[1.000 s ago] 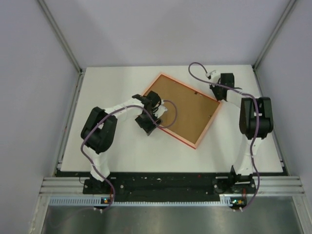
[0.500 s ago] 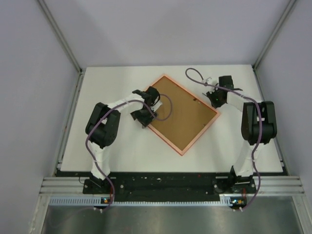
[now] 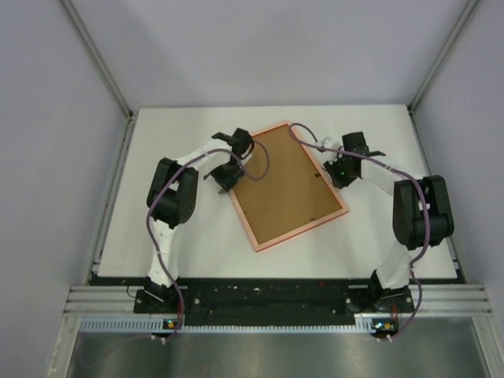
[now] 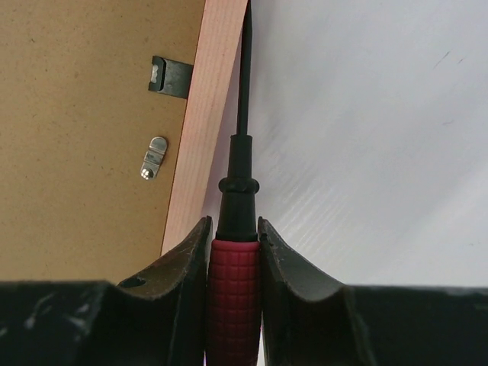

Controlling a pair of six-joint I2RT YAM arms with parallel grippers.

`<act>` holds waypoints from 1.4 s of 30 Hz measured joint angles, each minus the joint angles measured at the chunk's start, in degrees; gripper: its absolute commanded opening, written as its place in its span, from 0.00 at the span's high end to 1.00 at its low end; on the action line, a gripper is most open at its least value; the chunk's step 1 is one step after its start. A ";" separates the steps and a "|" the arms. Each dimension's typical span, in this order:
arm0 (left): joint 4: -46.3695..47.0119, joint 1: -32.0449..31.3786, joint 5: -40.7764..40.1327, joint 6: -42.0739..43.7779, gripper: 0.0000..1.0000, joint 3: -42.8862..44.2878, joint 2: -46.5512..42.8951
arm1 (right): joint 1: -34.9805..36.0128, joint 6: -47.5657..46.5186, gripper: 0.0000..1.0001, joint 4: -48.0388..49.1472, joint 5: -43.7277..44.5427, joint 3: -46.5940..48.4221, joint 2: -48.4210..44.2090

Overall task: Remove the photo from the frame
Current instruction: Adjust the photo frame at the center of the board.

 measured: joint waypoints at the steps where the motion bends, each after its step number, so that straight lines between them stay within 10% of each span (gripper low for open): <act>1: -0.31 0.24 -0.46 0.07 0.25 0.66 0.42 | 0.44 0.59 1.00 -0.15 0.28 -0.42 -0.52; 27: 2.16 3.28 2.23 0.26 0.19 1.29 -9.33 | -0.26 3.63 1.00 -8.13 -1.40 10.19 -17.38; 42: 3.45 9.86 8.22 -3.17 0.18 10.51 -2.14 | 14.45 1.11 1.00 -18.29 -16.48 11.82 -16.37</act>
